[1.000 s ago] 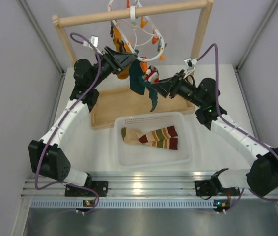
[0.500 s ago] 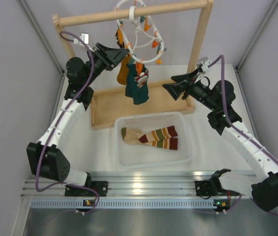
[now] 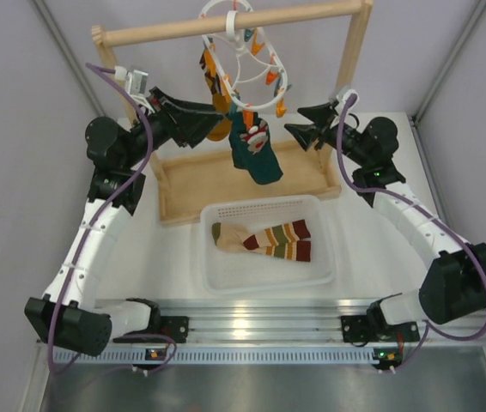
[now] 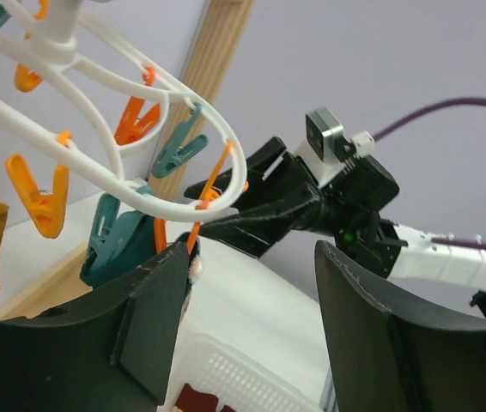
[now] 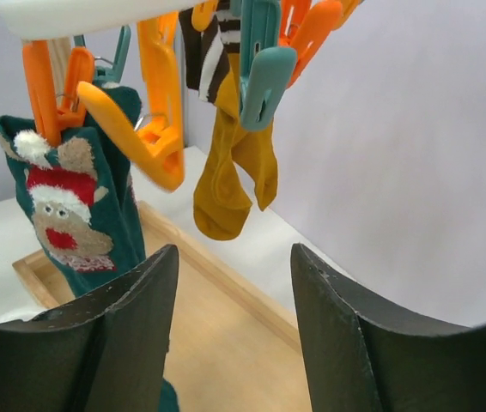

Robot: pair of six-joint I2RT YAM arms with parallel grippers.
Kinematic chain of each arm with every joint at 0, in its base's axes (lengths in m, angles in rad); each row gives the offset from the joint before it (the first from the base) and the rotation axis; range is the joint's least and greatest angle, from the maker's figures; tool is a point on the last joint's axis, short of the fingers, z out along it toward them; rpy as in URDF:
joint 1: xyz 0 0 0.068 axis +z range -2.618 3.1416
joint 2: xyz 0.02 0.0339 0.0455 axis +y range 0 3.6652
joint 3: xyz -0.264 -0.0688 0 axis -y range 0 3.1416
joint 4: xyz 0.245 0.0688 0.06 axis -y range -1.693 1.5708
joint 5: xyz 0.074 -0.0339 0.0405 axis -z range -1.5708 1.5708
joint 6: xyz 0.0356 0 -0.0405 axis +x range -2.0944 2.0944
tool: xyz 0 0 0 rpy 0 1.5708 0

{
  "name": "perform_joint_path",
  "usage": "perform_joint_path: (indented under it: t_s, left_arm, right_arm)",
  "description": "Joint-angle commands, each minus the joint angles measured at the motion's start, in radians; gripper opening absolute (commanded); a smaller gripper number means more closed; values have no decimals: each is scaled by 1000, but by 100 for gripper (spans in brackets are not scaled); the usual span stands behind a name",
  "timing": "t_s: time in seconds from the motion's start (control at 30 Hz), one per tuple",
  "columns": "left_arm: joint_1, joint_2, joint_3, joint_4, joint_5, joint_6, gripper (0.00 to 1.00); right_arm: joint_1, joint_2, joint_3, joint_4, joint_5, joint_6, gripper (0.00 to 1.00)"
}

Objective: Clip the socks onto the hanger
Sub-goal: Clamp the sock onto the hanger, then open the clamp at the hanger.

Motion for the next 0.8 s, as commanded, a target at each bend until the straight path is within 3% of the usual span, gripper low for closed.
perform_joint_path:
  t_s: [0.0,0.27,0.37,0.43,0.5,0.77]
  left_arm:
    - [-1,-42,-42,-39,90,130,65]
    - [1,-84,-72,-41,90,84,65]
    - [-1,-91,-78,-15,84,44,64]
    - [-1,-102,-81,-13,62,44,63]
    - [-2,-111,-78,-15,56,53,63]
    - [-16,-95,-41,-48,55,93,62]
  right_arm:
    - [23,31,98,143,-60,-35,54]
    - [167,67,209,72,-85,-63,50]
    - [224,42,217,31,-70,-103,41]
    - [260,22,214,2,-57,-132,28]
    - [284,4,203,-41,-36,-163,21]
    - [305,-47,126,-90,68,-135,15]
